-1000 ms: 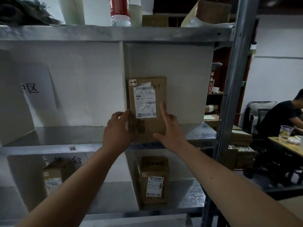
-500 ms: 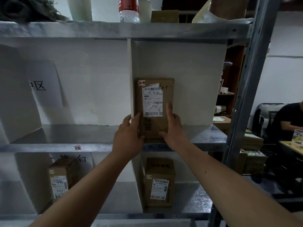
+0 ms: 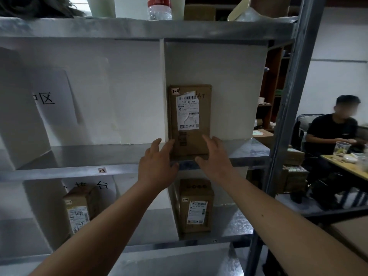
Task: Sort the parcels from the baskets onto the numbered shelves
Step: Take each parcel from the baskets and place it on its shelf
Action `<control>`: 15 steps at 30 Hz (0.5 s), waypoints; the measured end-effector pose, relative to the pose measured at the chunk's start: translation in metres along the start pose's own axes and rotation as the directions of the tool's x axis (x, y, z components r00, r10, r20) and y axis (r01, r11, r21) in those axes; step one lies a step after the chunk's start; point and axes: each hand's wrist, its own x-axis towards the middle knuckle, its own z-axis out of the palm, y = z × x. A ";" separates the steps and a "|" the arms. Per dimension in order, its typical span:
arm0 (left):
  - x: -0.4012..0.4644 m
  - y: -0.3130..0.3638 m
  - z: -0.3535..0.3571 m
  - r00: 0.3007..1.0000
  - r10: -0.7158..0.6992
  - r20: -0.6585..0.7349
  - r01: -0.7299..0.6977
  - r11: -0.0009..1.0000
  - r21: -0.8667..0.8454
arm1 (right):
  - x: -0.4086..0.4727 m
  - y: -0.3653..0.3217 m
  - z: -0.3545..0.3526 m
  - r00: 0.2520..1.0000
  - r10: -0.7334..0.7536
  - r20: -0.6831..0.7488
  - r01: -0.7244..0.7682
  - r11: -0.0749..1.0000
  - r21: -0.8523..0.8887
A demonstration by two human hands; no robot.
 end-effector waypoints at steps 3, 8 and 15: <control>-0.015 -0.002 0.001 0.999 0.024 0.027 -0.024 1.000 -0.004 | -0.027 -0.010 0.001 1.000 -0.008 0.002 0.008 0.997 -0.081; -0.044 -0.003 0.007 0.979 0.172 0.114 -0.170 0.985 -0.021 | -0.072 -0.021 0.001 0.996 0.063 0.060 -0.052 0.984 -0.170; -0.100 0.018 0.027 0.909 0.333 0.252 -0.299 0.940 -0.162 | -0.165 -0.008 -0.018 0.944 0.325 0.058 -0.300 0.918 -0.262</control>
